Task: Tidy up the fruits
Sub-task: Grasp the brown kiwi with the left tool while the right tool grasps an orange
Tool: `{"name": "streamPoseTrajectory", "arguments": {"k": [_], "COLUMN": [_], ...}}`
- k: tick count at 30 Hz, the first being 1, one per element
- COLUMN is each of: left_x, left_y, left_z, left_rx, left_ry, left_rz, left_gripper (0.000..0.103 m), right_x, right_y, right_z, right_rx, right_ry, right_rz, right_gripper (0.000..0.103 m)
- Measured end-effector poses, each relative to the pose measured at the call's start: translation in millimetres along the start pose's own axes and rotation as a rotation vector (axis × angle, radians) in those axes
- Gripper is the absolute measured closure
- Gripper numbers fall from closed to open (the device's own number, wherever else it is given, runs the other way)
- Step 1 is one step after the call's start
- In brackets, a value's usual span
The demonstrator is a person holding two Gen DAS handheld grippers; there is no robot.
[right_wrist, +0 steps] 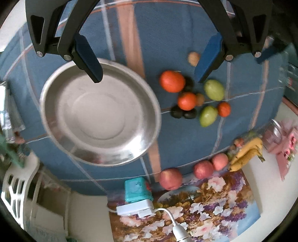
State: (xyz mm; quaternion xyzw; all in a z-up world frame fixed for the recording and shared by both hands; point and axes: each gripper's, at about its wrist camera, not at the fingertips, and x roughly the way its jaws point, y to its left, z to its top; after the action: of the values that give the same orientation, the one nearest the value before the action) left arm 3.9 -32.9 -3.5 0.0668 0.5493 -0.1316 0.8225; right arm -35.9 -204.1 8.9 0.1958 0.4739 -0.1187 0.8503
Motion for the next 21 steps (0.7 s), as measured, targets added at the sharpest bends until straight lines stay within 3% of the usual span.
{"name": "streamPoseTrajectory", "arguments": {"k": [2,5,7,8,11,14,18,21], "left_x": [5,12,17,20,25,29,32,32], "left_y": [-4,-11,-13,-13,-15,-19,-29,-38], "left_z": [0,1,1,3,6,7,11,11], "left_rx": [0.008,0.028,0.037,0.036,0.03,0.042,0.062,0.101], "left_ry": [0.017,0.041,0.058,0.066,0.084,0.096,0.101,0.099], "left_rz": [-0.012,-0.033,-0.055,-0.07,-0.118,-0.143,-0.202,-0.209], "left_gripper": [0.002,0.012,0.014,0.016,0.027,0.044,0.065,0.075], "right_x": [4,10,13,15,24,32,43,47], "right_y": [3,12,17,18,19,18,9,8], "right_z": [0,3,3,3,5,4,2,2], "right_rx": [0.019,0.011,0.003,0.005,0.017,0.018,0.063,0.068], "right_ry": [0.017,0.042,0.057,0.066,0.104,0.136,0.174,0.184], "right_rz": [0.029,0.054,0.068,0.072,0.084,0.08,0.097,0.097], "right_gripper": [0.004,0.007,0.025,0.029,0.031,0.046,0.051,0.054]}}
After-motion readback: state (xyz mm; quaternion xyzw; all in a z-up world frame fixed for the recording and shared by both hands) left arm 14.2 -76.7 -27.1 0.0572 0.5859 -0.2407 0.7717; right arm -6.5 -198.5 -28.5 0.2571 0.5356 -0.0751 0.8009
